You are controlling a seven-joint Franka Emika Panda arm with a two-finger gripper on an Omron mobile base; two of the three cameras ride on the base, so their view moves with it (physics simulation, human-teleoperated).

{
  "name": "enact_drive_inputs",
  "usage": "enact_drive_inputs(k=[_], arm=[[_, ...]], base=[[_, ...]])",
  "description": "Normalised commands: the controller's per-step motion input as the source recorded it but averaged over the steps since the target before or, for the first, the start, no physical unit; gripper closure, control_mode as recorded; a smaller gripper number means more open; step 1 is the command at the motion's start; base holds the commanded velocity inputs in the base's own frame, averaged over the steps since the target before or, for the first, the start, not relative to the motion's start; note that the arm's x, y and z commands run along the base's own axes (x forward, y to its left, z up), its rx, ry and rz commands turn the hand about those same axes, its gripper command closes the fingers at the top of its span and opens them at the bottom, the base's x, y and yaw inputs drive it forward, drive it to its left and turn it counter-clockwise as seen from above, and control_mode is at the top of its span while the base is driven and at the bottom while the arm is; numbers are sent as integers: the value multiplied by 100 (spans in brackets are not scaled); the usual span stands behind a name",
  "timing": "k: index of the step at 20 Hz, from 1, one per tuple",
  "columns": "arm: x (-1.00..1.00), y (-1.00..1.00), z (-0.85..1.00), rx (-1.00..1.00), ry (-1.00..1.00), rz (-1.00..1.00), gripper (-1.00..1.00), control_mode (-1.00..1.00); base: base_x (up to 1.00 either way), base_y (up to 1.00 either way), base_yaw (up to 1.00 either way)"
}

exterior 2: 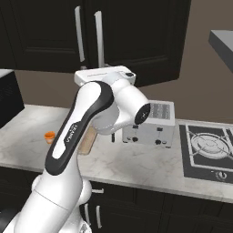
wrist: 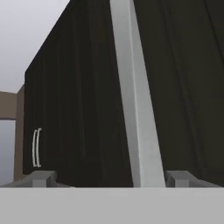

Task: Pick the bread, place it on the cutting board, pick the jam, place it on the counter, and close the cabinet.

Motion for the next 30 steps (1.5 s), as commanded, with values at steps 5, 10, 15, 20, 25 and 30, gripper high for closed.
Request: enact_drive_inputs(k=[5,10,15,20,25,30], arm=[[32,28,0,2,0,4,-100,-100],[30,27,0,0,0,1,-100,-100],[35,30,0,0,0,0,-100,-100],[43,28,0,0,0,0,-100,-100],[42,26,0,0,0,0,-100,-100],[34,20,0,0,0,0,-100,-100]], base=[[0,0,0],[0,0,0],[0,0,0],[0,0,0],[0,0,0],[0,0,0]])
